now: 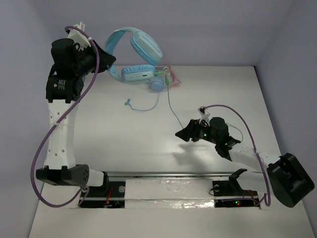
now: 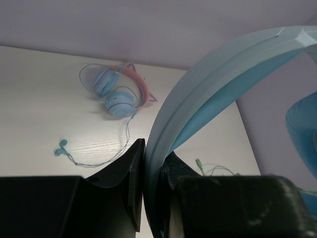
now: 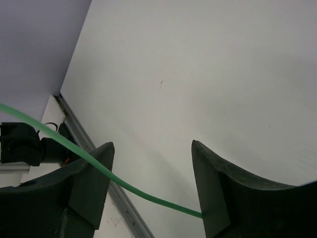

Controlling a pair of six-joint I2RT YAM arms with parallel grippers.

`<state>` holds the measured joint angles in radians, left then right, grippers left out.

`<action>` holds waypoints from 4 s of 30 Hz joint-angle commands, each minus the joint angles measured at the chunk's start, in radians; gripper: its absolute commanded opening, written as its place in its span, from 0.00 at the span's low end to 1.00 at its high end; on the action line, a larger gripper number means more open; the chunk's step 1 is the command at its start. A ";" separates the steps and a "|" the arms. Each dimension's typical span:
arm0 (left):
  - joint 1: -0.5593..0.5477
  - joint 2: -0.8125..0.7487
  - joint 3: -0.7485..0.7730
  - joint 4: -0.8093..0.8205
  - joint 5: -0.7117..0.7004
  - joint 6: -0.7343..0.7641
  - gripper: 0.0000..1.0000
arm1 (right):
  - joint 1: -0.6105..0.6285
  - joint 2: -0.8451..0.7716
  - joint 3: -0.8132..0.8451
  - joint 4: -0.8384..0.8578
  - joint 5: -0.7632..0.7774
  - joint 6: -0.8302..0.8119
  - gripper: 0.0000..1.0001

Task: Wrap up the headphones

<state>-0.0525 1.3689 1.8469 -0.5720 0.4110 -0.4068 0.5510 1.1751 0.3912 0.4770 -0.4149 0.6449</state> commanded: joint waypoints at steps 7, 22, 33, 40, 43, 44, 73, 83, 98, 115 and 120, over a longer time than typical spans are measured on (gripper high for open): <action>0.037 0.044 -0.020 0.155 -0.026 -0.090 0.00 | 0.006 -0.088 -0.034 -0.089 0.076 0.068 0.34; 0.028 -0.211 -0.662 0.307 -0.363 -0.030 0.00 | 0.072 -0.045 0.532 -0.742 0.456 -0.174 0.00; 0.028 -0.244 -0.834 0.254 -0.050 0.033 0.00 | 0.072 0.056 0.908 -0.727 0.812 -0.361 0.00; 0.017 -0.238 -0.845 0.313 0.334 -0.010 0.00 | 0.043 0.317 1.040 -0.621 0.740 -0.430 0.00; -0.009 -0.229 -0.877 0.411 0.517 -0.088 0.00 | 0.033 0.383 1.032 -0.566 0.681 -0.418 0.00; -0.009 -0.226 -0.882 0.466 0.572 -0.131 0.00 | 0.020 0.408 1.025 -0.557 0.654 -0.398 0.00; -0.265 -0.261 -1.014 1.019 -0.458 -0.714 0.00 | 0.388 0.341 0.563 -0.238 0.717 0.028 0.00; -0.405 -0.206 -0.838 0.643 -0.926 -0.380 0.00 | 0.556 0.201 0.622 -0.559 0.746 -0.045 0.00; -0.671 -0.116 -0.824 0.316 -1.060 -0.114 0.00 | 0.566 0.179 0.848 -0.960 0.602 -0.208 0.00; -0.681 -0.200 -0.833 0.172 -0.579 0.207 0.00 | 0.566 0.229 0.959 -1.101 0.786 -0.280 0.00; -0.681 -0.197 -0.870 0.211 -0.493 0.215 0.00 | 0.556 0.170 0.936 -1.069 0.866 -0.295 0.00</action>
<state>-0.7315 1.2121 0.9783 -0.4450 -0.1932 -0.1951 1.1072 1.4055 1.3136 -0.6209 0.3511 0.3782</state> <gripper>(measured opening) 0.109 0.063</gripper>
